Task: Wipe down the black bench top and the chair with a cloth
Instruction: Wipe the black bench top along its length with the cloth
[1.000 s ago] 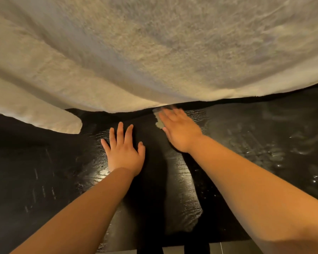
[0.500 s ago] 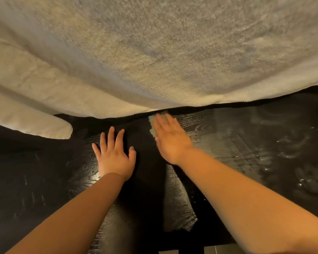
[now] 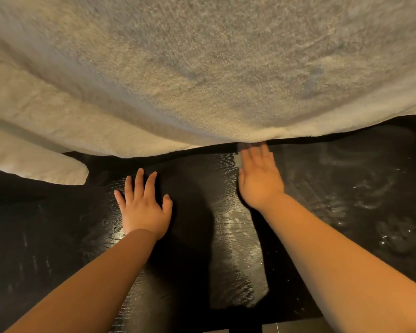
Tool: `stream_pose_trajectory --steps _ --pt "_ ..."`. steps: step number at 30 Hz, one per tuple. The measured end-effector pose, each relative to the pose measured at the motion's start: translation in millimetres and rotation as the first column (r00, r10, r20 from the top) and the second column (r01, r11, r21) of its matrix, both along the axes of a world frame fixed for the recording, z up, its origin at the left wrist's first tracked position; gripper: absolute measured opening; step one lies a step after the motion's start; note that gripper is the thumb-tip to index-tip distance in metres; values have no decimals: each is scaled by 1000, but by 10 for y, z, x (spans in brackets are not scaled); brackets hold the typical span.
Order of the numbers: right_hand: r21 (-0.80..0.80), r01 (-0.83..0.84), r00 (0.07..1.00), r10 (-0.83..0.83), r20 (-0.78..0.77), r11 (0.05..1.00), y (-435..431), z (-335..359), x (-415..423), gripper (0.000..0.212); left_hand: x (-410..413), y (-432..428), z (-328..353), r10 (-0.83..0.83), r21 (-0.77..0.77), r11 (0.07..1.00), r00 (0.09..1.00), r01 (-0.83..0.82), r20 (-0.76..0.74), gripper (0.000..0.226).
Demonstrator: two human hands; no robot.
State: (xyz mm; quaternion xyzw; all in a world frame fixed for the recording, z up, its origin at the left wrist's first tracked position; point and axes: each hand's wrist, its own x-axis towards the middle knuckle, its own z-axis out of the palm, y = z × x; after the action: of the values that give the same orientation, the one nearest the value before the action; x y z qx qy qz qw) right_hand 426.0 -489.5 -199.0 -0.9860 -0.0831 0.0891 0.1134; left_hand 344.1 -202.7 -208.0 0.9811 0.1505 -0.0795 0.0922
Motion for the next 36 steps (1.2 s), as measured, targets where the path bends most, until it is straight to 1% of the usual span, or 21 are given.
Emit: stream_pose_trajectory --steps 3,5,6,7,11,13,15,16,17,19,21,24,25,26,29,31,32,34,35,36 --pt "51 -230 973 231 -20 972 253 -62 -145 67 2 -5 10 1 -3 1000 1000 -1 1 69" --pt "71 -314 947 318 -40 947 163 -89 -146 65 -4 -3 11 1 -3 1000 1000 -1 1 69" --pt "74 -323 944 327 -42 943 53 -96 -133 65 -6 0 9 0 -1 1000 1000 0 2 69" --pt "78 -298 952 302 -47 951 -80 -83 -121 65 -7 3 5 -2 1 1000 1000 2 2 69" --pt "72 -49 997 53 -52 996 -680 9 -66 64 -1 3 -1 3 -5 1000 1000 -3 11 70" --pt "36 44 998 -42 -51 998 -709 2 -43 63 0 6 -11 1 1 1000 1000 -1 7 70" --pt "35 103 993 -101 -57 994 -486 10 -61 65 -1 14 -16 1 0 1000 1000 -1 9 71" --pt "54 86 995 -83 -55 995 -314 11 -103 67 -2 16 -19 0 0 1000 1000 0 10 71" --pt "73 31 998 -27 -54 997 -119 14 -165 68 -3 14 -19 -2 1 1000 1000 2 11 71" --pt "90 -130 988 137 -70 987 287 22 -327 71 -4 14 -11 -3 5 1000 1000 3 8 70" --pt "96 -264 958 272 -87 960 591 1 -483 73 -9 17 -3 -10 5 1000 1000 10 1 70" --pt "79 -370 925 375 -68 926 566 -49 -514 68 -10 25 2 -14 -16 1000 1000 14 0 71" --pt "77 -358 930 363 -63 931 435 -55 -488 66 -9 29 2 -14 -21 1000 1000 14 1 71" --pt "69 -305 949 309 -64 950 269 -52 -475 65 -7 30 0 -18 -20 1000 1000 18 2 71" --pt "49 -49 997 51 -51 998 -300 -21 -477 65 -8 35 -5 -25 -19 1000 1000 25 7 72" --pt "7 78 995 -77 -58 997 -494 -9 -478 65 -20 37 -16 -30 -20 999 1000 31 7 72" --pt "-15 121 991 -122 -58 993 -461 -17 -463 64 -16 45 -27 -31 -17 999 999 31 8 73" --pt "-14 158 986 -159 -57 987 -185 21 -495 65 -14 56 -36 -31 -10 999 1000 31 5 73" --pt "-5 130 990 -130 -52 991 14 33 -561 66 -21 55 -37 -35 -2 999 999 35 14 73" --pt "1 69 996 -69 -48 998 232 37 -662 66 -21 52 -36 -41 4 999 999 41 29 73"
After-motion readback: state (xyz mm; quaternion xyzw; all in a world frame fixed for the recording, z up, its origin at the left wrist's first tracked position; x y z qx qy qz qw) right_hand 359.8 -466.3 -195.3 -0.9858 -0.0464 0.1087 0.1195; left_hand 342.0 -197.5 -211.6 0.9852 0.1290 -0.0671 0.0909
